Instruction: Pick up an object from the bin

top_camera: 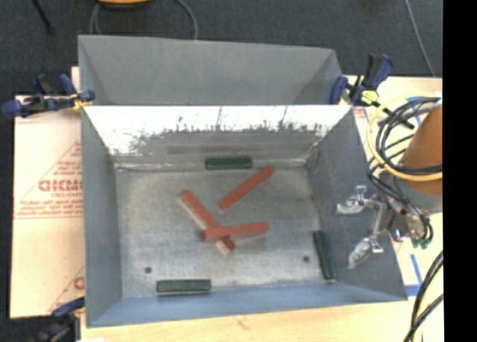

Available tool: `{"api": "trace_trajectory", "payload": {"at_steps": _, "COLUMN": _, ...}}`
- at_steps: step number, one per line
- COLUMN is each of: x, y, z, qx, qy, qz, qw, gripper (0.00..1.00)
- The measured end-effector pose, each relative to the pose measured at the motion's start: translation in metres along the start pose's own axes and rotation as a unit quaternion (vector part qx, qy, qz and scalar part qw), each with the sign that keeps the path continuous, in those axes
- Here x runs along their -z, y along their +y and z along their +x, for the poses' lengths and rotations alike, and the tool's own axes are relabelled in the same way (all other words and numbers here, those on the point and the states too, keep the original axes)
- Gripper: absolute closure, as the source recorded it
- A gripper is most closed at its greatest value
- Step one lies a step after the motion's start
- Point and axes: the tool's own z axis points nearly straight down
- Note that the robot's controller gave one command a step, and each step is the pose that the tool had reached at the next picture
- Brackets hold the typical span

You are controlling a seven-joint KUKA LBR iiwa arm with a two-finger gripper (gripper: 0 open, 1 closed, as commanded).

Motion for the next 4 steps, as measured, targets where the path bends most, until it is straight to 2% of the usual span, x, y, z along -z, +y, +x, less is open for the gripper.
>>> {"api": "trace_trajectory", "payload": {"at_steps": 1, "x": 0.000, "y": 0.000, "z": 0.000, "qx": 0.000, "qy": 0.0000, "qz": 0.000, "qw": 1.0000, "gripper": 0.00}}
{"api": "trace_trajectory", "payload": {"at_steps": 2, "x": -0.108, "y": 0.022, "z": -0.018, "qx": -0.062, "qy": -0.0004, "qz": -0.001, "qw": 0.9981, "gripper": 1.00}}
{"api": "trace_trajectory", "payload": {"at_steps": 3, "x": -0.109, "y": 0.021, "z": -0.023, "qx": -0.062, "qy": -0.0127, "qz": 0.002, "qw": 0.9980, "gripper": 0.00}}
{"api": "trace_trajectory", "payload": {"at_steps": 4, "x": -0.109, "y": 0.021, "z": -0.022, "qx": -0.062, "qy": -0.0122, "qz": 0.002, "qw": 0.9980, "gripper": 0.00}}
